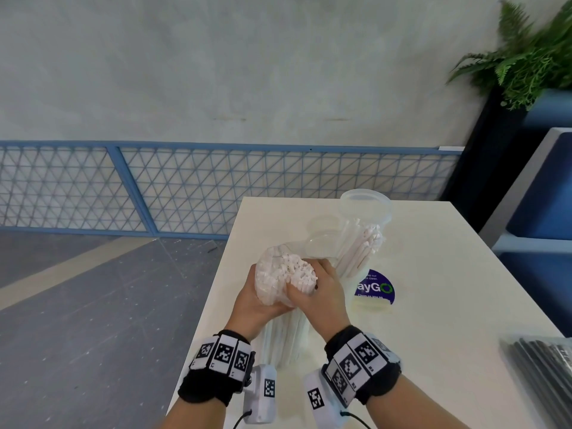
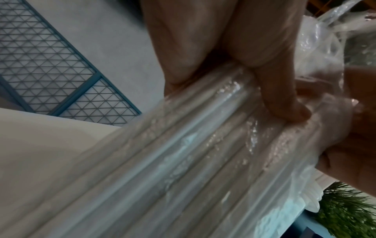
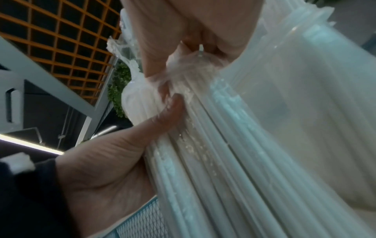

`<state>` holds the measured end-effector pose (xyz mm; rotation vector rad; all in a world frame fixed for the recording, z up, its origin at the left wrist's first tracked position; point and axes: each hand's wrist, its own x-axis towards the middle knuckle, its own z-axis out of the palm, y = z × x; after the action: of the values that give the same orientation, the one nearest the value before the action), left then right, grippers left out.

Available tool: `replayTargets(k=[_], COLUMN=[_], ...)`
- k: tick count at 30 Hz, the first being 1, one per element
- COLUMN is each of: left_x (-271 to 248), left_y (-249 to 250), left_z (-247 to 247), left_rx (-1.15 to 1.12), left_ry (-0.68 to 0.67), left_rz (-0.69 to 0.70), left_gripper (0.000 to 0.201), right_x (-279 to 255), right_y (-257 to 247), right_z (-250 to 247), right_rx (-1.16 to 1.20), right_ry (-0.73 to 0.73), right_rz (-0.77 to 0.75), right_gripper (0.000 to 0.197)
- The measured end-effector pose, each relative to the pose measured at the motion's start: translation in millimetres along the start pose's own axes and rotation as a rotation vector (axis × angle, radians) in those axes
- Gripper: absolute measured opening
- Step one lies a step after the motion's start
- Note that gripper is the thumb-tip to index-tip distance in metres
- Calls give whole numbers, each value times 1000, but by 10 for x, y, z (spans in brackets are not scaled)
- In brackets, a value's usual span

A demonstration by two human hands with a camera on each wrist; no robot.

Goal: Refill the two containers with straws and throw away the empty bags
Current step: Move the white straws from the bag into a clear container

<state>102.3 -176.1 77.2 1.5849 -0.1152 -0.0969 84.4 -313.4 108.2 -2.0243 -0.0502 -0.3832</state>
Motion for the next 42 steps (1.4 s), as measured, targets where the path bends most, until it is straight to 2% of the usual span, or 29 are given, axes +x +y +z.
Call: replayTargets(k=[6,9,11,17,20,23,26,29,33,40,42], left_x=[27,33,30,48,53,34,13,17,22,-16,-11], left_y=[3,13,9,4,9,33,65,66,45,34,25], left_z=[-16,-19,-15,-7,-5,-10,-5,19,25,6,13], left_rx=[18,50,73,93,84,68,62,67,87,106,119], left_ry=[-5,18,17,19,32,27,29,40,25,34,34], left_rz=[5,8,12,-5,-30,-24,-2,3,-16,-31,-31], left_gripper=[75,70,75,83,77,75,72,70,72,74,75], right_x=[46,75,115,247,294,297,254,157,124,318,366], right_y=[23,-32,-107,-309,-360,-387,-310,-195,-166,-462,-524], right_z=[-19,-38,-88,-263,-319,-367,-383,-332,-283,-477,-555], right_rx=[35,163,243,357,371,383,368,336,416,526,569], right_ry=[-16,23,52,86,84,32,-49,-48,52,198,201], right_rz=[-2,51,57,-4,-15,-27,0,74,81,-30,-65], right_gripper=[52,26,17,12,20,19,35,49,36,25,21])
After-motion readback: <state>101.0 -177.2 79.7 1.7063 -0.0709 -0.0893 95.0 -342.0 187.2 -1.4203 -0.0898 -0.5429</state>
